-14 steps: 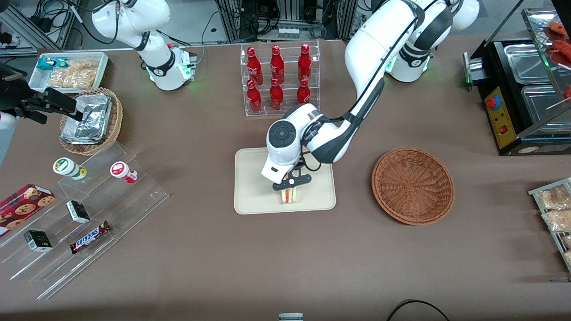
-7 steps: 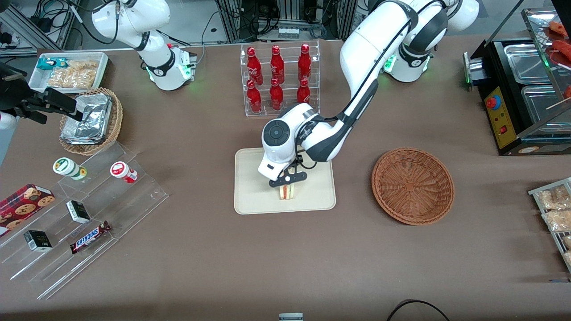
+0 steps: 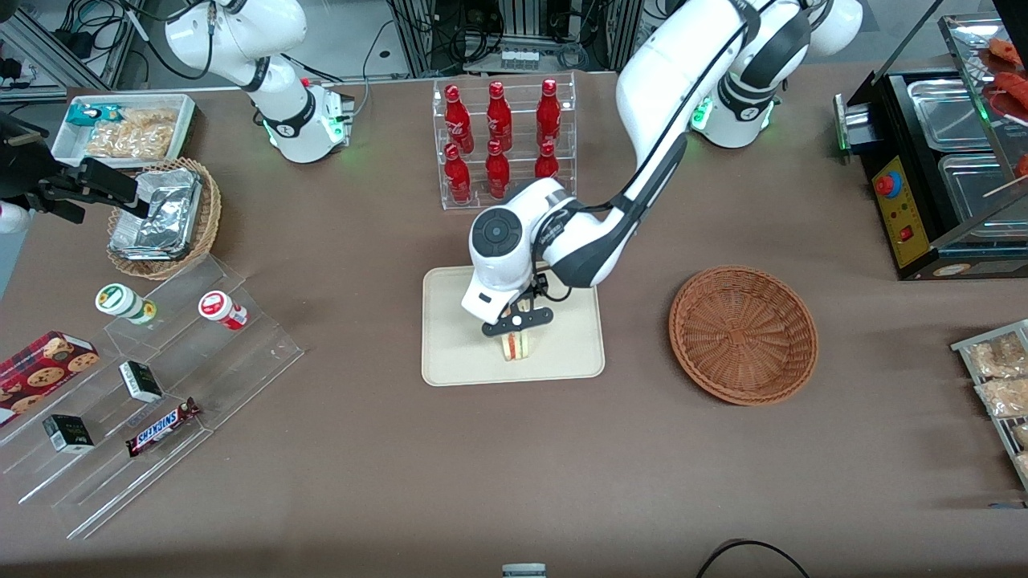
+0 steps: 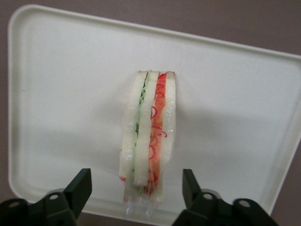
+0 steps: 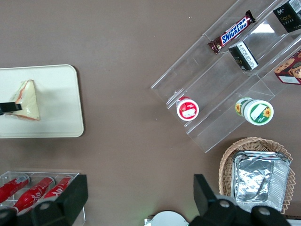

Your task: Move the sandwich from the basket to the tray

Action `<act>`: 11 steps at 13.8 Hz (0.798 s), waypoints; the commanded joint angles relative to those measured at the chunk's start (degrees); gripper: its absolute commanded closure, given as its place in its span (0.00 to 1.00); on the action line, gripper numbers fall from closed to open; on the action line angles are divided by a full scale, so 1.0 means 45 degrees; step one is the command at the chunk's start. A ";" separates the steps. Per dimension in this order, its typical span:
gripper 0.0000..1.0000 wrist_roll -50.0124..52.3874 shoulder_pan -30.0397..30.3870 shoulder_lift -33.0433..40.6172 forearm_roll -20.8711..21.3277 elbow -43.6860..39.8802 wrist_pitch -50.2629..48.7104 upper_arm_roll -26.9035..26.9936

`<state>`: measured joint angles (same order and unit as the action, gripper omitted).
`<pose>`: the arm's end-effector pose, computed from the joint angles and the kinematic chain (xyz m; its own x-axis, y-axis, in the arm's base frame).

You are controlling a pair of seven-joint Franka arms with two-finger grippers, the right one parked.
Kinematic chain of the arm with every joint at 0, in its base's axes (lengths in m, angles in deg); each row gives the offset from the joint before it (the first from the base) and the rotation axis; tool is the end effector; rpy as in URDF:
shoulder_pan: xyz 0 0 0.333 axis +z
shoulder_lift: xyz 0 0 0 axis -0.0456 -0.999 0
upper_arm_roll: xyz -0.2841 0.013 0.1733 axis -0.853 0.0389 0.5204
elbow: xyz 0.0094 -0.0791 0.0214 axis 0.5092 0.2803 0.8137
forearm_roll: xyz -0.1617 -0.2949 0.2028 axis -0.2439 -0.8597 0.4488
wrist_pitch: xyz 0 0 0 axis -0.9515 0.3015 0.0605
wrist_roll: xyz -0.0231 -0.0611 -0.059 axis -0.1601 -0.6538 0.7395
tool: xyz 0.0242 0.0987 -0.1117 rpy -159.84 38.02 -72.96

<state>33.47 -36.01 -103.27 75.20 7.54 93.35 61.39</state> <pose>0.5160 -0.5436 0.2545 0.9713 0.2292 -0.0632 0.2281 -0.9733 -0.0236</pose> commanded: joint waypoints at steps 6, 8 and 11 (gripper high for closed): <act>0.00 -0.0709 0.1568 0.2708 0.0152 0.0884 -0.3668 0.0130; 0.00 -0.1019 0.2563 0.3273 0.0191 0.1078 -0.4665 0.0110; 0.00 -0.2342 0.3657 0.4152 0.0308 0.1858 -0.5449 0.0149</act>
<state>26.09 -22.08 -89.14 75.86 10.89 70.02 62.36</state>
